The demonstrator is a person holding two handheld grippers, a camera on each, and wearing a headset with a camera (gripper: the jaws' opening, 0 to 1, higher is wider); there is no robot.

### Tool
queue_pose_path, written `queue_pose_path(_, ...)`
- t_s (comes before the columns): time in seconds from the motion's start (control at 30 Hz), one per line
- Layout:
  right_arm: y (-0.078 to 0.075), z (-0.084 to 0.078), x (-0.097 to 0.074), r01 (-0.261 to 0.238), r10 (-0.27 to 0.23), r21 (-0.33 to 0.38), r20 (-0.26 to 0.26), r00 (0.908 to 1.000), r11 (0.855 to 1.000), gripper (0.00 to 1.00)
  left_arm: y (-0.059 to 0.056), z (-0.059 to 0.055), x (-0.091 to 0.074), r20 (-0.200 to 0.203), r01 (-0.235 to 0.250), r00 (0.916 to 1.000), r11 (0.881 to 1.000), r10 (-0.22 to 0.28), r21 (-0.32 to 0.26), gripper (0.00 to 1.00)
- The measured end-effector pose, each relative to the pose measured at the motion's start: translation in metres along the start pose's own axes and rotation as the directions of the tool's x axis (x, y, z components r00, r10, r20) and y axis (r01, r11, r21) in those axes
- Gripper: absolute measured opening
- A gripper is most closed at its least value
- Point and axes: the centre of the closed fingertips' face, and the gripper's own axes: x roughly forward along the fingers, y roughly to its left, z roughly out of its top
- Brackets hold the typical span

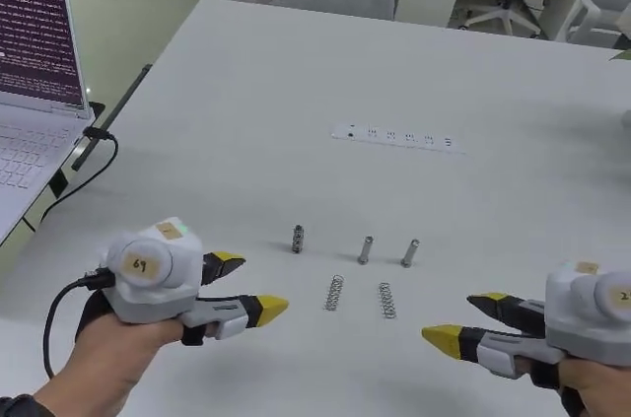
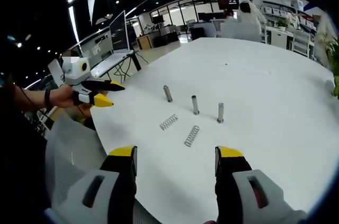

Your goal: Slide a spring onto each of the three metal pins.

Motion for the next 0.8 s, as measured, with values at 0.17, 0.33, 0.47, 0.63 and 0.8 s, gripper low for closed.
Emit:
queue_pose_path(0.17, 0.000, -0.003, -0.001, 0.001, -0.001, 0.005, -0.003, 1.0000, 1.000, 0.58, -0.003, 0.003, 0.011, -0.001, 0.009, 1.0000, 1.000, -0.009, 0.000, 0.46)
queue_pose_path(0.33, 0.000, -0.004, -0.002, 0.005, -0.005, 0.011, 0.000, 1.0000, 1.000, 0.57, -0.007, 0.003, 0.024, -0.017, 0.027, 0.9995, 1.000, -0.027, 0.009, 0.46)
queue_pose_path(0.47, 0.000, -0.002, -0.004, 0.005, -0.005, 0.013, 0.005, 1.0000, 1.000, 0.57, -0.009, 0.002, 0.034, -0.023, 0.032, 0.9992, 0.999, -0.032, 0.007, 0.45)
queue_pose_path(0.63, -0.002, -0.005, -0.007, 0.009, -0.009, 0.008, 0.000, 1.0000, 1.000, 0.58, -0.014, -0.004, 0.044, -0.047, 0.045, 0.9979, 0.999, -0.045, 0.005, 0.45)
queue_pose_path(0.8, -0.005, -0.008, -0.011, 0.017, -0.017, 0.023, 0.002, 0.9999, 1.000, 0.58, -0.017, -0.010, 0.055, -0.055, 0.047, 0.9974, 0.999, -0.048, -0.012, 0.44)
